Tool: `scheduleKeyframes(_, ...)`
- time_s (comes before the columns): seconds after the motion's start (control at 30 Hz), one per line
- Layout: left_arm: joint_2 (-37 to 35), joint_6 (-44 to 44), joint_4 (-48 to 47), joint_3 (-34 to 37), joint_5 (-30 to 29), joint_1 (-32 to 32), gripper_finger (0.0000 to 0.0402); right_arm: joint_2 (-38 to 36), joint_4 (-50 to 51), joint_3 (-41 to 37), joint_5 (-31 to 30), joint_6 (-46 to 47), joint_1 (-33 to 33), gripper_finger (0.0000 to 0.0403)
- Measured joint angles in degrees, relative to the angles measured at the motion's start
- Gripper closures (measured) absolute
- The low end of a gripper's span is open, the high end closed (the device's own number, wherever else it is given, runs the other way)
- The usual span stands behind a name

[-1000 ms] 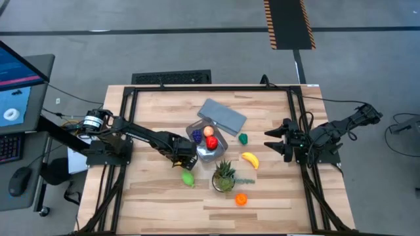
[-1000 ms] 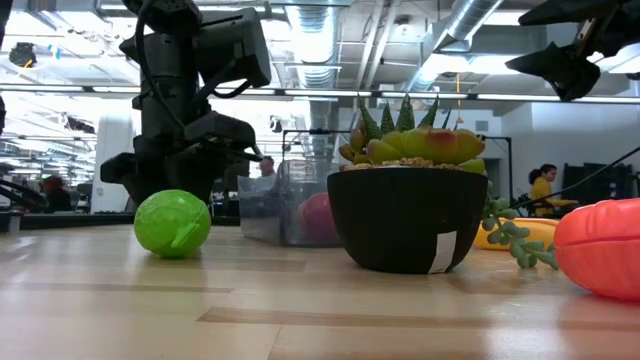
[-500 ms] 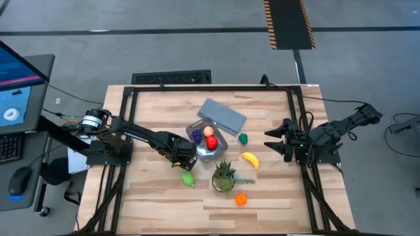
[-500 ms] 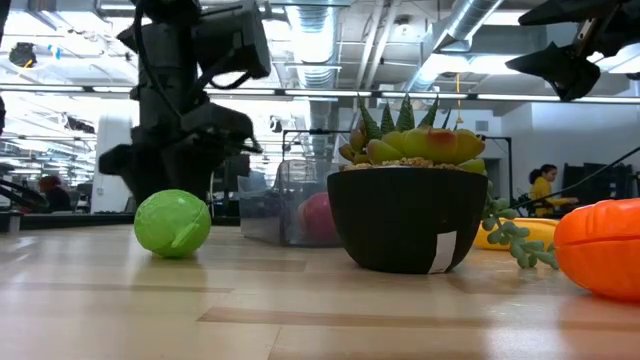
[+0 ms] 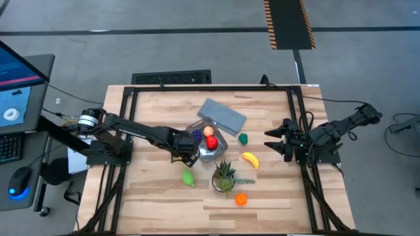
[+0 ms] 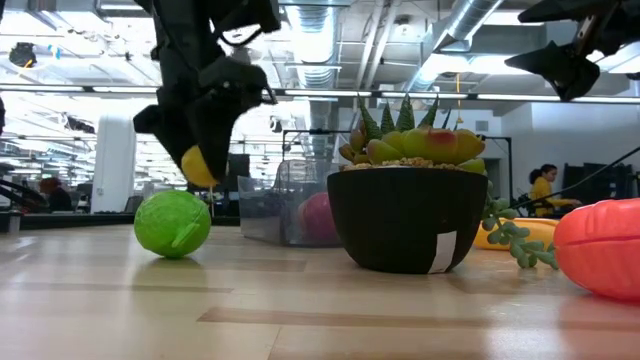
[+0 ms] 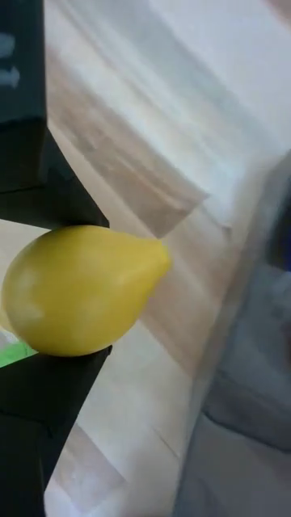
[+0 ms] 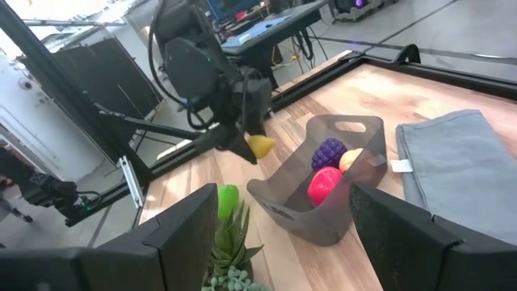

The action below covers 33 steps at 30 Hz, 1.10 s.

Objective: Pick and placing Produce into tupperware
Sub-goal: Put the yellow lemon into the black bin

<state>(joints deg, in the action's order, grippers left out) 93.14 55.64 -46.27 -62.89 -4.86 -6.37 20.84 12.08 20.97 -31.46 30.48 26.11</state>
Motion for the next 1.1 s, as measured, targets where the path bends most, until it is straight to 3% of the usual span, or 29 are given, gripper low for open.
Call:
scheduleKeyframes(0.37, -8.6, -3.3, 1.0, 0.0, -9.9, 0.8, 0.0197, 0.1, -0.4, 0.0, -0.7, 0.0, 0.0, 0.0101)
scheduleKeyframes(0.9, -7.0, -17.0, 8.5, 0.5, -9.3, 7.7, 0.0197, 0.1, -1.5, 0.0, -1.8, 1.9, 0.0, 0.0101)
scheduleKeyframes(1.1, -4.4, -22.4, 12.5, 0.5, -5.3, 10.6, 0.0197, 0.2, -1.8, 0.0, -3.1, 2.6, 0.0, 0.0101)
